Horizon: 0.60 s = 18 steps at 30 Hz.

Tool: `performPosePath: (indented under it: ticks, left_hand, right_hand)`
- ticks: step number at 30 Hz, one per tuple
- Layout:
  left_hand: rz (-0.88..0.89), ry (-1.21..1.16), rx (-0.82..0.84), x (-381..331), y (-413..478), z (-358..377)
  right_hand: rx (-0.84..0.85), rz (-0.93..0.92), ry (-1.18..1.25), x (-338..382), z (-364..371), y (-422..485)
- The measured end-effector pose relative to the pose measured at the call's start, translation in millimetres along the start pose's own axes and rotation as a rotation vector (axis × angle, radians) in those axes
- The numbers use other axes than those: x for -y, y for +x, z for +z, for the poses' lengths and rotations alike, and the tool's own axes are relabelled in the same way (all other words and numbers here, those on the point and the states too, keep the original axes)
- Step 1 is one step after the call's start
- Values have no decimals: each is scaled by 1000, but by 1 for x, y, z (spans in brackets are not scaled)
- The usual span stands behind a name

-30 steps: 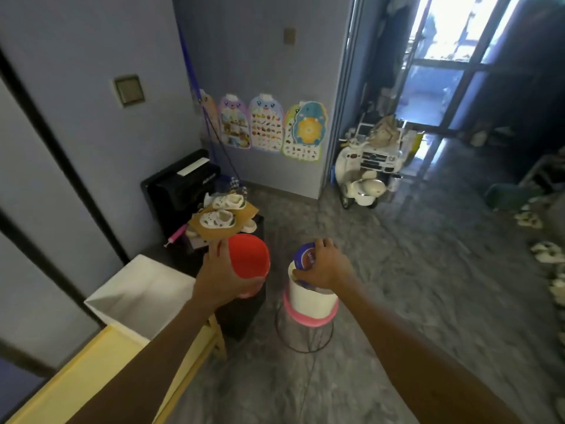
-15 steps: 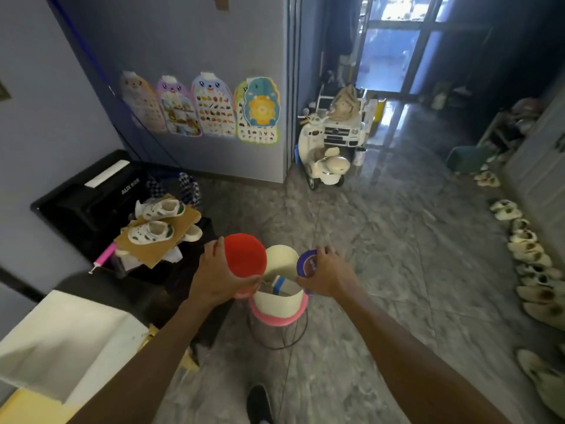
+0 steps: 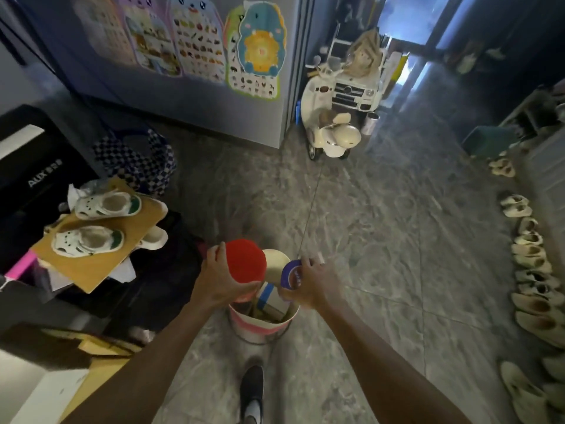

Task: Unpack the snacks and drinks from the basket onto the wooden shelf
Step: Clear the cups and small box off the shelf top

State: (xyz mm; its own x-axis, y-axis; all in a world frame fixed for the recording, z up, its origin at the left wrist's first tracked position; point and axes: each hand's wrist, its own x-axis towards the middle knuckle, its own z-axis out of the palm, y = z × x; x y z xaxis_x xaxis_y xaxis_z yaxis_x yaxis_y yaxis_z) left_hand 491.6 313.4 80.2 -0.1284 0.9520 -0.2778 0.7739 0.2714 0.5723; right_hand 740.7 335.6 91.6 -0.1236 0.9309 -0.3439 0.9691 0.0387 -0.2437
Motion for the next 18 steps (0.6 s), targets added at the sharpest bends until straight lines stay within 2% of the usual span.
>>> performPosePath:
  ticks: [10,18]
  left_hand:
    - [-114,-44,-93,43,75,106]
    - [-163,-44,-27,62,97,150]
  right_hand:
    - [132,-15,52,-20,115,99]
    - [161,-29,-7,-38,174,124]
